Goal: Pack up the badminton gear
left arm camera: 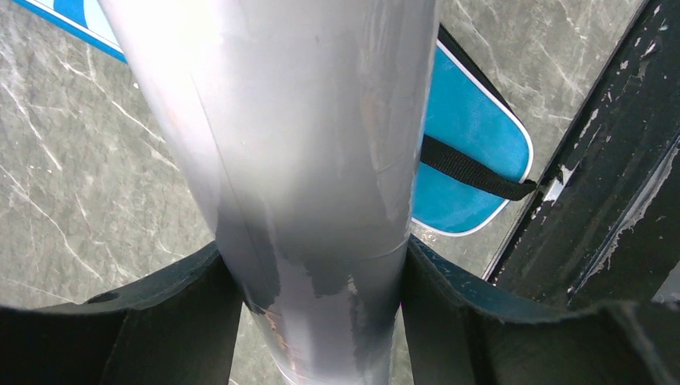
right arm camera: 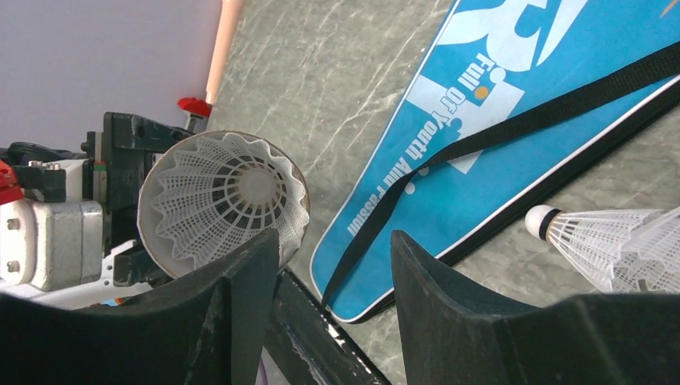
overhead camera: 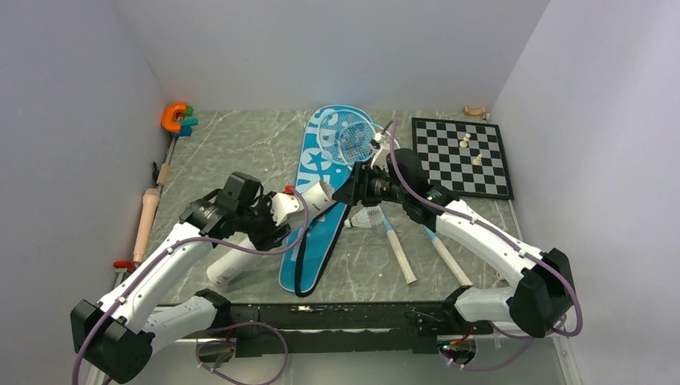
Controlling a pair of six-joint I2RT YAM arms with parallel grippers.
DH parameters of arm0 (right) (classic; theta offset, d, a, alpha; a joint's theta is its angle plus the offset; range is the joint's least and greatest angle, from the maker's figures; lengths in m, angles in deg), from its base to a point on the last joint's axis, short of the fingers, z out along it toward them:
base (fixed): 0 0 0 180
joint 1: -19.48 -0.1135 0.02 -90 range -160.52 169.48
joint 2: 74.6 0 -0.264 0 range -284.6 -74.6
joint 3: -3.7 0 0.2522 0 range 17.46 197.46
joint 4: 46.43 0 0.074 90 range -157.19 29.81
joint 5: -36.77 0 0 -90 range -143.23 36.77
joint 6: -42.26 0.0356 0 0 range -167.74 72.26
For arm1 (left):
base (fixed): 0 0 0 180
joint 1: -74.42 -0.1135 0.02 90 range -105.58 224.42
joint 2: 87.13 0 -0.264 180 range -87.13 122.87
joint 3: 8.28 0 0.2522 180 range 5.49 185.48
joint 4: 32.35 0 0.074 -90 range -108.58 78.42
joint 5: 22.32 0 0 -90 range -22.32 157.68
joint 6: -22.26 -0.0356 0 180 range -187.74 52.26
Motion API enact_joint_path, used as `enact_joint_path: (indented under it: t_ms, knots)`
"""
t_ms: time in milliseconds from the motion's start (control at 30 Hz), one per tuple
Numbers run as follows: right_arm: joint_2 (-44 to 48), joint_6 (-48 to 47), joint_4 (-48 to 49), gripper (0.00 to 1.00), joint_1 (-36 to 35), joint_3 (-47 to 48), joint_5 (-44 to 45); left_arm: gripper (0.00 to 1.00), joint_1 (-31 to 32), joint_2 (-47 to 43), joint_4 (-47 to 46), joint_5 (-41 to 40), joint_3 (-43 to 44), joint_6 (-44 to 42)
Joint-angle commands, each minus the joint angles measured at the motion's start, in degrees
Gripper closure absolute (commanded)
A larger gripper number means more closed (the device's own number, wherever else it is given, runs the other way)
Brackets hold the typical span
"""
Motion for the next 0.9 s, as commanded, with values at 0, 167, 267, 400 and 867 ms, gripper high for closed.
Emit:
enact_joint_path:
  t_ms: [0, 167, 267, 400, 867]
  knots:
    - [-3.2, -1.5, 1.8, 0.42, -1.8, 3.8, -1.7, 0.36, -0.1, -0.9, -0.3, 2.4, 3.5, 0.0]
    - [-6.3, -2.0, 1.0, 0.33, -2.8, 7.7, -3.7, 0.35, 0.0, -0.9, -0.3, 2.6, 3.2, -0.2]
    - [-4.5, -2.7, -1.6, 0.22, -1.9, 9.9, -1.8, 0.35, 0.0, -0.9, -0.9, 1.9, 1.7, -0.6]
    - [0.2, -2.3, -4.2, 0.12, 3.3, 7.8, -0.4, 0.35, -0.1, -1.1, -1.8, 0.7, -0.8, -1.4]
    - [1.1, -3.9, -2.5, 0.20, 12.2, -9.0, 4.0, 0.35, 0.0, -1.9, -1.2, 0.7, -2.1, -1.9]
